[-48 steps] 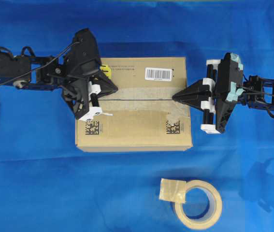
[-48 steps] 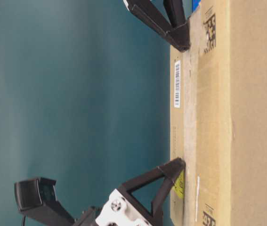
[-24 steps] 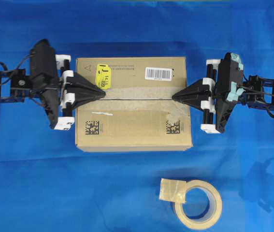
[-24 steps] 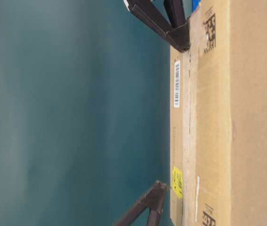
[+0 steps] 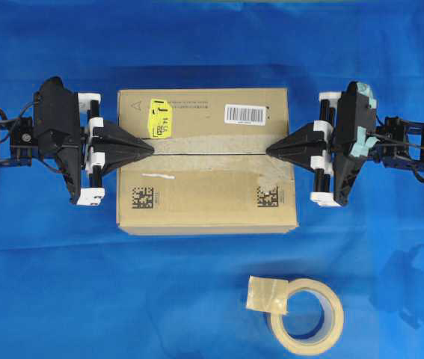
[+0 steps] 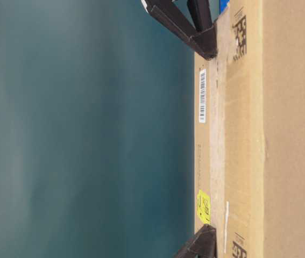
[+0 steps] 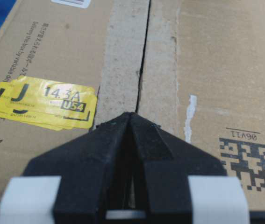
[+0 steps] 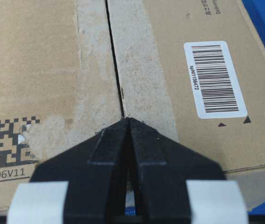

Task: Close the cardboard box.
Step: 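Hold both grippers pressed on the flap seam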

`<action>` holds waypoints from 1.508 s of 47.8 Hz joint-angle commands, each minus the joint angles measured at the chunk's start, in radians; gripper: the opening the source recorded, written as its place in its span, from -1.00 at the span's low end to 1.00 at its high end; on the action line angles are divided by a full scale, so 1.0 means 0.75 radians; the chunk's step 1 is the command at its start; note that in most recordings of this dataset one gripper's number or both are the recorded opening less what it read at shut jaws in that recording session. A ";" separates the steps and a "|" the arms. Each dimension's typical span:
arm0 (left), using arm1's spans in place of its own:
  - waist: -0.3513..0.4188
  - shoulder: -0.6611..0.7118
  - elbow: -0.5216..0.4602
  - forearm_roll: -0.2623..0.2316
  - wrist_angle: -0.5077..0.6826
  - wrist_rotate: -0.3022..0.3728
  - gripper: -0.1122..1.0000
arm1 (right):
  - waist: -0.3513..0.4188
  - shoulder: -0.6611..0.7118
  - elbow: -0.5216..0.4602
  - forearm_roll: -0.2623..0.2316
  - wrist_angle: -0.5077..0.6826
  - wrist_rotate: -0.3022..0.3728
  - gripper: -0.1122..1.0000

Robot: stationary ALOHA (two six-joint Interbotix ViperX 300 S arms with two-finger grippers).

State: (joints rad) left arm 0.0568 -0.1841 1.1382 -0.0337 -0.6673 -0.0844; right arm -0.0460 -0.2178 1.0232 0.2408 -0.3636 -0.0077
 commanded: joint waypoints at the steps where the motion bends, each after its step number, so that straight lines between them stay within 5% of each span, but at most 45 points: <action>1: -0.002 0.000 -0.004 -0.002 -0.008 0.002 -0.80 | -0.004 -0.010 -0.006 0.002 -0.008 0.000 -0.80; 72: -0.037 0.002 0.025 -0.004 -0.029 0.004 -0.80 | -0.004 -0.010 -0.006 0.002 -0.004 0.002 -0.80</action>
State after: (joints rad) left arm 0.0337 -0.1779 1.1597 -0.0353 -0.6842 -0.0828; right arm -0.0460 -0.2194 1.0232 0.2408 -0.3636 -0.0061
